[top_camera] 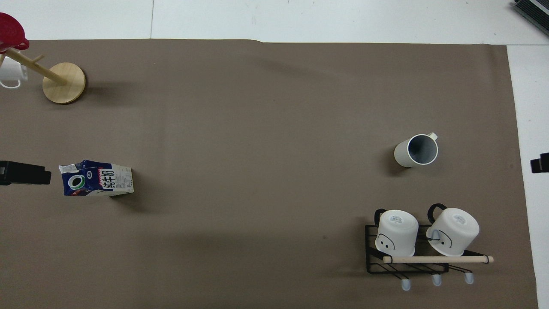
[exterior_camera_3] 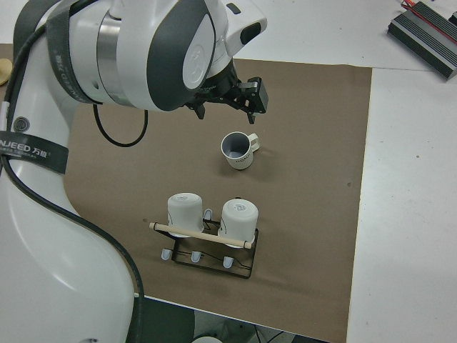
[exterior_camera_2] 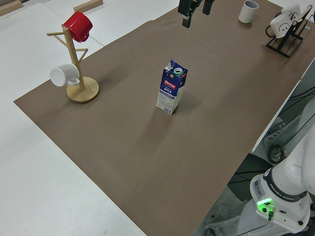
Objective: Place cup and milk on table
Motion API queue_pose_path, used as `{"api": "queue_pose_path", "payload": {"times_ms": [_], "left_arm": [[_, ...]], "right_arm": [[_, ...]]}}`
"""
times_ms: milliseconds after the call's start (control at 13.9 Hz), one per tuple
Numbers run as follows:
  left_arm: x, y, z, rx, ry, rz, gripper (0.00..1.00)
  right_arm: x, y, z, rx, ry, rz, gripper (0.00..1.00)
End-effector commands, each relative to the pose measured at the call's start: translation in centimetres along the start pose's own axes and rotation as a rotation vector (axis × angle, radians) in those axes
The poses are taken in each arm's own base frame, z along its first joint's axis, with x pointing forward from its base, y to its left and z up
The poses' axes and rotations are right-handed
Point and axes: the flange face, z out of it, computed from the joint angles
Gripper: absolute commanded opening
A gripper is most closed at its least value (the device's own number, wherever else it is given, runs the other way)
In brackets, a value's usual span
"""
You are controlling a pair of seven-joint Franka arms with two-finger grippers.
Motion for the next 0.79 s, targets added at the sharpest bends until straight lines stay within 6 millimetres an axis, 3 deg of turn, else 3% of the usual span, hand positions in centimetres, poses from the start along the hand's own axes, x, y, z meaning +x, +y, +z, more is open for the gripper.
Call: {"api": "queue_pose_path", "payload": {"times_ms": [0,361,722], "left_arm": [[-0.2,0.0,-0.5,0.016,-0.003,0.007,1.00],[-0.3,-0.9,-0.5,0.014,-0.007,-0.010,1.00],[-0.3,-1.0,-0.5,0.014,-0.006,-0.009,1.00]], "right_arm": [[-0.8,0.2,0.0,0.005,-0.006,-0.006,1.00],[-0.8,0.0,0.0,0.005,-0.006,-0.008,1.00],[0.7,-2.5,4.6,0.004,0.013,-0.064,1.00]]}}
